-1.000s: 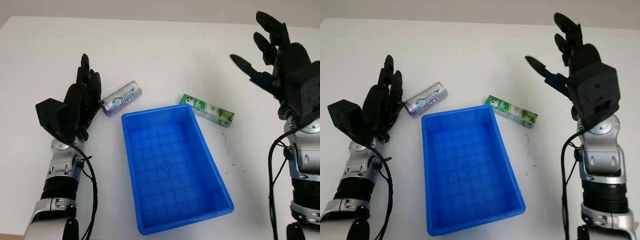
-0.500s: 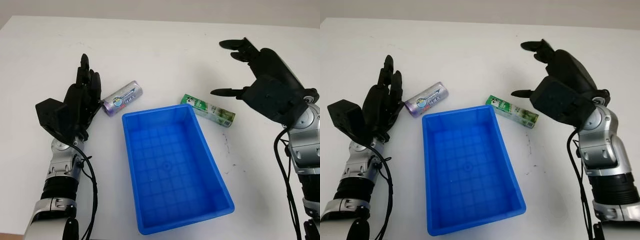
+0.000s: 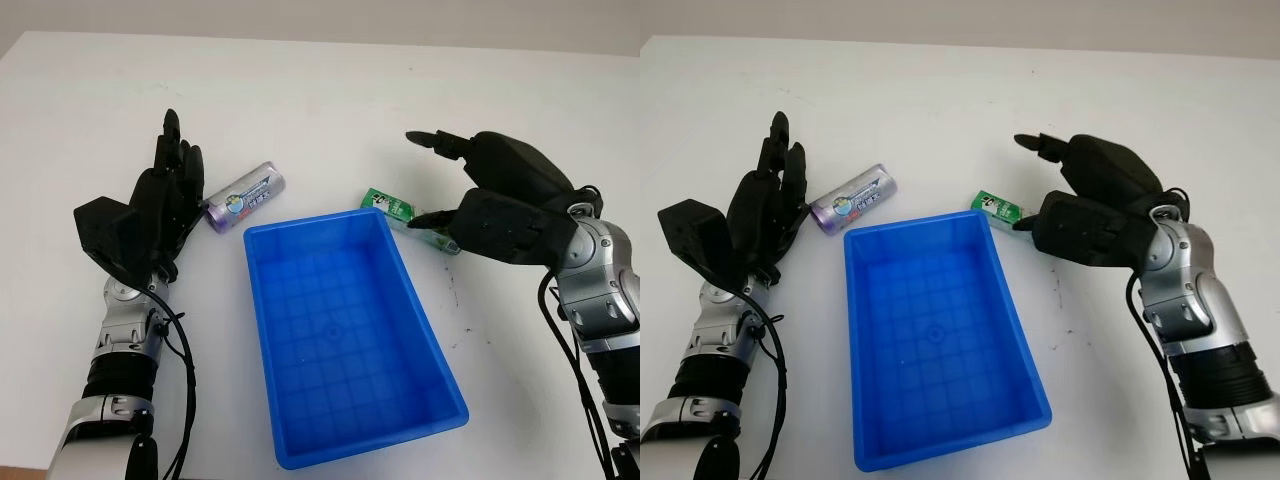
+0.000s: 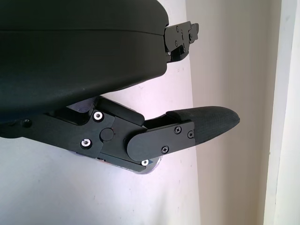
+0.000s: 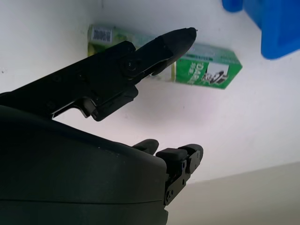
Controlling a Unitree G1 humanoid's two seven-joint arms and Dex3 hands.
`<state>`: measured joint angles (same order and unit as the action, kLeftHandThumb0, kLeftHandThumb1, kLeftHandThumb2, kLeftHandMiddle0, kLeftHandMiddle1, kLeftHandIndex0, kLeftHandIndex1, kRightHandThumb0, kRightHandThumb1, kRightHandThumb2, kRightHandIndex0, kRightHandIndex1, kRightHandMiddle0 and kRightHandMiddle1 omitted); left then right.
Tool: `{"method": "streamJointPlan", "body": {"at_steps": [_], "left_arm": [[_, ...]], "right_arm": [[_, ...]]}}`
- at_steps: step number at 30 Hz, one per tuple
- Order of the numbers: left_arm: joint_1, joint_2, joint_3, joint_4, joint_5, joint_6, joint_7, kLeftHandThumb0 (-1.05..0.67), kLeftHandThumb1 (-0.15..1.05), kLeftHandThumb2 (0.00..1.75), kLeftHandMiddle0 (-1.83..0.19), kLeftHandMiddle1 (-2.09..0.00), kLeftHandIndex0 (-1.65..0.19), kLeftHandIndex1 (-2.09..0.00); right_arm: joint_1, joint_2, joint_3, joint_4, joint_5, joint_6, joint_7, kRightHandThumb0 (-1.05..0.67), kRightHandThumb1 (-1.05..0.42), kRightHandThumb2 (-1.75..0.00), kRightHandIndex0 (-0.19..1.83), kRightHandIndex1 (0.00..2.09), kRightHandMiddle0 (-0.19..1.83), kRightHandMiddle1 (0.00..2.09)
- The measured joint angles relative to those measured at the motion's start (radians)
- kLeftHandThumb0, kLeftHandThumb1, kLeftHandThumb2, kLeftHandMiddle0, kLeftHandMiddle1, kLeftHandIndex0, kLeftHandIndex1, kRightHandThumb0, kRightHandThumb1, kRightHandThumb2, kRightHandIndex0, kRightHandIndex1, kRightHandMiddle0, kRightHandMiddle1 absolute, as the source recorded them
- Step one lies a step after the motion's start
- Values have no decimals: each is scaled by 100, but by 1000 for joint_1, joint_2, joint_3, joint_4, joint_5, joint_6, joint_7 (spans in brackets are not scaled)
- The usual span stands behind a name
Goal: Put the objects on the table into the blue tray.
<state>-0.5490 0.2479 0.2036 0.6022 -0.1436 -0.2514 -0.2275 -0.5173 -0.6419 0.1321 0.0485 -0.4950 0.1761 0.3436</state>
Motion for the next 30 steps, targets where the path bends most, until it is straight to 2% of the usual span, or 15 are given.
{"method": "streamJointPlan", "body": {"at_steps": [4,9,13,14,15,16,17,18,19,20,23,26,30], "left_arm": [[0,-2,0,0,-3,0,0,-81,105,65,19,0,19,0],[0,-6,2,-1,-10,0,4,-81,105,63,19,-1,19,-1],[0,-6,2,-7,-10,1,5,-81,105,62,19,-1,19,-1],[0,-6,2,-9,-10,1,6,-81,105,62,19,-2,19,-1],[0,-6,3,-12,-11,3,6,-81,105,62,19,-2,19,-2],[0,-6,3,-15,-13,5,6,-81,105,62,19,-2,19,-1],[0,-6,3,-17,-14,6,7,-81,105,61,19,-2,19,-1],[0,-6,3,-19,-15,7,7,-81,105,61,19,-1,19,-1],[0,-6,3,-20,-16,7,7,-81,105,61,19,-1,19,0],[0,-6,3,-21,-17,8,7,-81,105,61,19,-1,19,-1],[0,-6,5,-21,-22,9,5,-81,105,59,19,-1,19,-1],[0,-7,5,-22,-27,10,3,-80,105,59,19,-1,19,-1],[0,-9,5,-22,-31,10,-1,-79,105,59,19,-1,19,0]], "right_arm": [[14,-1,18,1,-10,-11,21,-66,-86,-6,23,28,28,3],[40,-7,77,37,-88,-55,4,-67,-86,-5,27,29,31,6],[40,-8,95,77,-125,-113,-38,-69,-86,-5,35,34,44,12],[40,-13,106,90,-146,-139,-57,-68,-88,-5,34,56,49,26],[40,-23,120,106,-176,-172,-80,-67,-90,-5,27,85,45,52],[39,-35,135,123,-208,-206,-108,-65,-91,-5,24,111,40,81],[36,-44,149,141,-244,-237,-145,-63,-92,-6,27,146,40,118],[28,-52,163,160,-281,-268,-190,-62,-93,-6,26,172,38,143],[20,-60,173,183,-314,-298,-237,-60,-93,-5,32,190,38,168],[12,-67,183,210,-344,-331,-294,-57,-93,-5,50,202,43,193],[-2,-75,210,283,-419,-395,-450,-56,-98,-6,77,209,57,208],[-9,-77,225,331,-461,-426,-543,-54,-102,-6,88,209,62,209],[-22,-80,233,348,-482,-438,-583,-54,-104,-6,100,209,69,209]]}}
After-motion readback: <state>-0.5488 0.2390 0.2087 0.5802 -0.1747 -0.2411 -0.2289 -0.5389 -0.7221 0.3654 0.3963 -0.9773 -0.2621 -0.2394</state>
